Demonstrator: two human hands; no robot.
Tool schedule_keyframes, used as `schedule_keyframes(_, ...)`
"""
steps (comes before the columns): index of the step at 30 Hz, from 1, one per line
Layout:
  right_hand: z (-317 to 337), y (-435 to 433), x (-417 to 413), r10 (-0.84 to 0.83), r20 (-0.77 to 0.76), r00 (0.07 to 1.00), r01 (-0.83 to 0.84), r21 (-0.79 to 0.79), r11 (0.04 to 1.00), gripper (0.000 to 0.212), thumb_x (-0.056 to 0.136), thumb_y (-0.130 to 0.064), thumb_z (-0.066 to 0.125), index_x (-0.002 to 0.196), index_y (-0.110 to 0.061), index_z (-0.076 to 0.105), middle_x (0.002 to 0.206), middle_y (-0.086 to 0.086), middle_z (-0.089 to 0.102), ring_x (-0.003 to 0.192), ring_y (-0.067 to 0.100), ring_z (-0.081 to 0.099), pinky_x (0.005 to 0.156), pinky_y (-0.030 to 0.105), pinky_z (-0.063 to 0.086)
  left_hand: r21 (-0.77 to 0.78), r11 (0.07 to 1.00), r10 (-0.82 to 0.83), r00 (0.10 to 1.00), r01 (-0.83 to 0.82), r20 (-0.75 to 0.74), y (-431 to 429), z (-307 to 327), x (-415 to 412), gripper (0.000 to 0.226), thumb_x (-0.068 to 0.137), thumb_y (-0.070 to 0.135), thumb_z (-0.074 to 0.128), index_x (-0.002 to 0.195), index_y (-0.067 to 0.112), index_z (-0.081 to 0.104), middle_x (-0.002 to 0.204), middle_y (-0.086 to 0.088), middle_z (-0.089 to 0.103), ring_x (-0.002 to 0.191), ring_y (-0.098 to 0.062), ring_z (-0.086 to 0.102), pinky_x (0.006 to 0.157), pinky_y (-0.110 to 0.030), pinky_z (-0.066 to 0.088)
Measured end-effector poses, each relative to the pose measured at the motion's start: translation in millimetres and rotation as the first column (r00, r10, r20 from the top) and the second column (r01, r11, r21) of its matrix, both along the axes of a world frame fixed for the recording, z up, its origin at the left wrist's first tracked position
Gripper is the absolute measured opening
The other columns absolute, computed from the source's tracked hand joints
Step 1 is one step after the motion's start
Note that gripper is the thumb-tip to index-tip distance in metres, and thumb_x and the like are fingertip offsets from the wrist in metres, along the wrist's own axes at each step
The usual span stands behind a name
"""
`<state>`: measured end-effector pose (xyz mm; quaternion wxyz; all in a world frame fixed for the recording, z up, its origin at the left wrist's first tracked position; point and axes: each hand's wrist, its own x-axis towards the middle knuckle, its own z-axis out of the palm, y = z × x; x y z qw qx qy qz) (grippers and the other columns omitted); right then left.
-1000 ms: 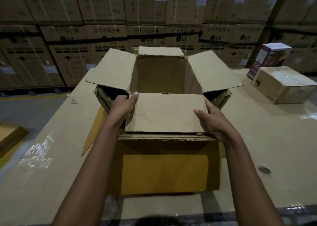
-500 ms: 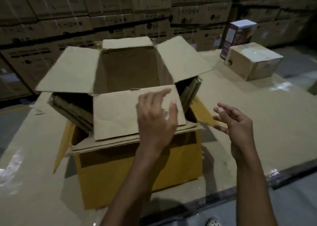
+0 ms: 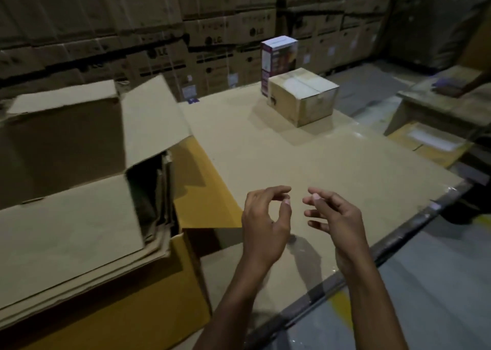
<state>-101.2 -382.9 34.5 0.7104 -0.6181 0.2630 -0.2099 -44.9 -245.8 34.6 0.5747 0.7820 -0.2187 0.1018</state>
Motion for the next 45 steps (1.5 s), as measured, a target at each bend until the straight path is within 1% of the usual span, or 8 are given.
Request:
schedule_keyframes(9,-18.9,-117.7,-11.2,0.0,-0.048,0.999,0.005,0.096,0.995,0.016,0.102,-0.019,0.064,0.113,-0.019,0.076,0.098,0.002,0.08,0.079,0.014,0.068,0.074,0.032,0.057,-0.103,0.995,-0.039,0.955,0.008,-0.293,-122.6,-35.5,11.0,0.021,0.093,0.019,0.067,0.1,0.036,0.077,0.103,0.011,0.075,0.103,-0.007,0.07,0.084,-0.035,0.056)
schedule_keyframes(13,-31.7,-157.7,-12.2,-0.013,-0.066,0.998,0.023,0.152,0.988,0.016,0.102,-0.017,0.065,0.112,-0.017,0.076,0.096,0.003,0.08,0.079,0.016,0.066,0.069,0.027,0.055,-0.145,0.989,-0.048,0.925,-0.008,-0.377,-166.9,-41.3,24.2,0.024,0.093,0.009,0.067,0.094,0.031,0.077,0.098,0.006,0.079,0.097,-0.012,0.073,0.072,-0.026,0.052)
schedule_keyframes(20,-45.9,-236.7,6.1,0.013,-0.085,0.996,0.002,0.168,0.986,0.017,0.102,-0.018,0.064,0.115,-0.016,0.075,0.096,0.002,0.079,0.074,0.012,0.066,0.066,0.024,0.055,-0.159,0.986,-0.037,0.886,-0.041,-0.462,-243.3,-53.6,57.1,0.018,0.092,0.008,0.07,0.093,0.024,0.078,0.091,0.005,0.08,0.091,-0.007,0.07,0.077,-0.032,0.051)
schedule_keyframes(29,-39.2,-357.6,99.6,0.155,-0.165,0.974,-0.14,0.102,0.985,0.018,0.102,-0.016,0.064,0.116,-0.016,0.075,0.097,0.005,0.078,0.075,0.013,0.066,0.068,0.026,0.055,-0.254,0.952,-0.013,0.81,-0.169,-0.587,-354.2,-73.8,137.1,0.016,0.091,0.011,0.072,0.094,0.025,0.079,0.096,0.002,0.08,0.101,-0.018,0.072,0.088,-0.039,0.054)
schedule_keyframes(32,-37.9,-396.3,129.7,0.164,-0.161,0.973,-0.15,0.092,0.984,0.018,0.102,-0.017,0.064,0.116,-0.017,0.075,0.099,0.006,0.079,0.074,0.011,0.067,0.068,0.026,0.055,-0.254,0.949,-0.008,0.79,-0.187,-0.613,-395.1,-72.0,166.1,0.014,0.091,0.011,0.072,0.096,0.021,0.079,0.095,0.001,0.08,0.098,-0.017,0.072,0.083,-0.034,0.054)
schedule_keyframes(36,-53.3,-439.4,156.2,0.154,-0.213,0.965,-0.132,0.113,0.985,0.019,0.103,-0.015,0.063,0.117,-0.013,0.074,0.099,0.013,0.078,0.069,0.009,0.068,0.063,0.022,0.055,-0.224,0.955,0.003,0.763,-0.194,-0.646,-437.8,-70.5,195.7,0.012,0.091,0.007,0.071,0.098,0.014,0.079,0.095,-0.008,0.08,0.089,-0.017,0.071,0.068,-0.022,0.051)
schedule_keyframes(40,-75.0,-474.1,197.4,0.228,-0.277,0.933,-0.196,0.139,0.971,0.019,0.102,-0.017,0.063,0.117,-0.014,0.074,0.102,0.013,0.078,0.073,0.013,0.068,0.064,0.023,0.056,-0.183,0.955,0.064,0.764,-0.233,-0.642,-462.9,-83.5,229.3,0.012,0.092,0.01,0.071,0.098,0.017,0.079,0.095,-0.003,0.08,0.094,-0.022,0.073,0.065,-0.022,0.052)
schedule_keyframes(45,-89.2,-511.8,272.7,0.34,-0.265,0.902,-0.287,0.219,0.933,0.018,0.097,-0.021,0.07,0.114,-0.018,0.075,0.101,0.01,0.079,0.081,0.019,0.069,0.069,0.029,0.056,-0.132,0.908,0.198,0.686,-0.397,-0.7,-481.8,-92.0,286.5,0.013,0.096,0.015,0.068,0.097,0.023,0.078,0.1,-0.005,0.079,0.1,-0.026,0.072,0.07,-0.031,0.052)
